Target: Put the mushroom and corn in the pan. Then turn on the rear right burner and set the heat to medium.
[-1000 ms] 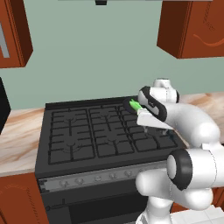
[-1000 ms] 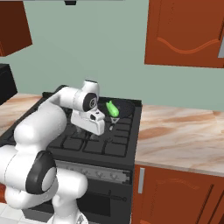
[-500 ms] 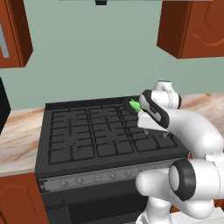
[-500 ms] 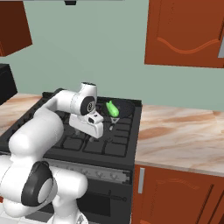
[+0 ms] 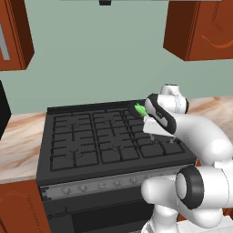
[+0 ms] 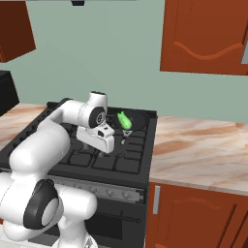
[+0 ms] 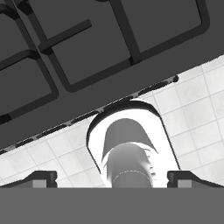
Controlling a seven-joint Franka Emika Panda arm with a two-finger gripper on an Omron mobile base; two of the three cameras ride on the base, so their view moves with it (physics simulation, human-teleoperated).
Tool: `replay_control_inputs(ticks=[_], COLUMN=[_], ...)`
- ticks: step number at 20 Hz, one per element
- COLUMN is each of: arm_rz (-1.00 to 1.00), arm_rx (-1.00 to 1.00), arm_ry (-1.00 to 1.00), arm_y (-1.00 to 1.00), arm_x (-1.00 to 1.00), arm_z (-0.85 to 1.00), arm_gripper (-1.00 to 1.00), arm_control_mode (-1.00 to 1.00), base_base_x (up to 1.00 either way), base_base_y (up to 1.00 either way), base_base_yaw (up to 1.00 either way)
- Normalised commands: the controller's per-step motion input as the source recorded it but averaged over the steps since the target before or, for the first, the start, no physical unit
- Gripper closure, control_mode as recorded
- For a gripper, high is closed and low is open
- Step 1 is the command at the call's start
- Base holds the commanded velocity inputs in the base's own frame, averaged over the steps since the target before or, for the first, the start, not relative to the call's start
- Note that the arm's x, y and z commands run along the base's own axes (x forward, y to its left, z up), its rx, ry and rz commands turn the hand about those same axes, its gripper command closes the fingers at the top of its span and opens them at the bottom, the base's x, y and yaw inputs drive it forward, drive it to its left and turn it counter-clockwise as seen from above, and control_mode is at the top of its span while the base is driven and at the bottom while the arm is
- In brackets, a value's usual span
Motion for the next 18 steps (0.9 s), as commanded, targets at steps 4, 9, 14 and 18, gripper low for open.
replay_control_inputs(ticks=[4,9,14,18], arm_rz=[0.0,0.0,0.0,0.0], arm_rx=[0.0,0.0,0.0,0.0], arm_ry=[0.0,0.0,0.0,0.0], arm_y=[0.0,0.0,0.0,0.0], arm_x=[0.0,0.0,0.0,0.0], arm_z=[0.0,0.0,0.0,0.0], arm_gripper=[-1.0,-1.0,-1.0,-1.0], arm_control_mode=[-1.0,1.0,1.0,1.0], base_base_x=[0.0,-0.13,-0.21,-0.1], base_base_y=[0.0,0.0,0.12,0.41], base_base_yaw=[0.0,0.0,0.0,0.0])
